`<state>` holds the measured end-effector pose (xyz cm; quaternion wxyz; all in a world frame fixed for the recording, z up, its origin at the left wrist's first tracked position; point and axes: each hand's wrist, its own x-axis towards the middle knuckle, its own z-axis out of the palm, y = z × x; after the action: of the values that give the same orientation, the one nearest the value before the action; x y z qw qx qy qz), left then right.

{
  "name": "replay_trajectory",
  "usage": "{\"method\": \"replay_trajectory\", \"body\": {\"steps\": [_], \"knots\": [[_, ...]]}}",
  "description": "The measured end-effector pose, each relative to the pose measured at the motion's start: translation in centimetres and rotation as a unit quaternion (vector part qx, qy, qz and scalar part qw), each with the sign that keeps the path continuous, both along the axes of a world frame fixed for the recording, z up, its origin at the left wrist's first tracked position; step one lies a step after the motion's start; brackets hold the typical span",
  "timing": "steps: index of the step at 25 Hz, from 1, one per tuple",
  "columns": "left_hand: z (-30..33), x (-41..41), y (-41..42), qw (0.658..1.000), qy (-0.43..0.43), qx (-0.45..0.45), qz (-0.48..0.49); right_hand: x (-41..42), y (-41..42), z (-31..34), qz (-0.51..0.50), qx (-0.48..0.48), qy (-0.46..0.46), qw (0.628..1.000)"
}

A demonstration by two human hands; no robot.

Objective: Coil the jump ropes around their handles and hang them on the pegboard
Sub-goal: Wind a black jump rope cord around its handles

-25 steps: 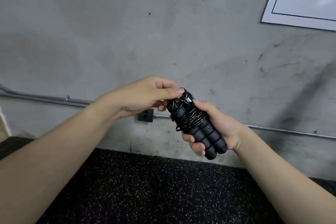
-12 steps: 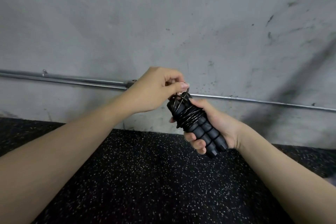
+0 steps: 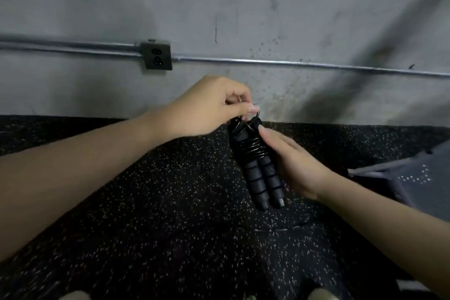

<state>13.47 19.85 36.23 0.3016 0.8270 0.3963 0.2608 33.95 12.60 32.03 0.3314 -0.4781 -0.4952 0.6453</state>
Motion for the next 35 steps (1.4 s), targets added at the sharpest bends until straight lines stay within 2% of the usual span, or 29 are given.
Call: {"method": "replay_trajectory", "body": {"steps": [3, 6, 14, 19, 24, 30, 33, 35], "knots": [[-3.5, 0.8, -3.7, 0.995, 0.055, -0.07, -0.05, 1.8, -4.6, -1.9, 0.093, 0.03, -0.137, 0.986], [-8.0, 1.4, -7.4, 0.983, 0.086, -0.151, -0.065, 2.5, -8.1, -5.3, 0.191, 0.022, -0.208, 0.959], [-17.7, 2.0, -15.7, 0.959, 0.097, -0.263, -0.05, 3.2, -14.4, -15.1, 0.239, -0.054, -0.245, 0.938], [-21.6, -0.2, -20.5, 0.936, 0.105, -0.328, -0.072, 1.8, -18.7, -17.6, 0.328, -0.007, -0.302, 0.895], [-23.0, -3.2, -23.6, 0.899, 0.098, -0.411, -0.119, -1.2, -21.6, -18.9, 0.385, 0.003, -0.345, 0.856], [-25.3, -5.8, -25.8, 0.885, 0.104, -0.434, -0.13, -4.5, -23.8, -20.4, 0.378, 0.056, -0.412, 0.827], [-25.9, -6.5, -25.4, 0.881, 0.123, -0.434, -0.14, -5.5, -24.3, -20.6, 0.382, 0.077, -0.456, 0.8], [-26.0, -6.9, -25.0, 0.865, 0.144, -0.453, -0.158, -5.9, -24.4, -20.7, 0.385, 0.093, -0.475, 0.786]]}}
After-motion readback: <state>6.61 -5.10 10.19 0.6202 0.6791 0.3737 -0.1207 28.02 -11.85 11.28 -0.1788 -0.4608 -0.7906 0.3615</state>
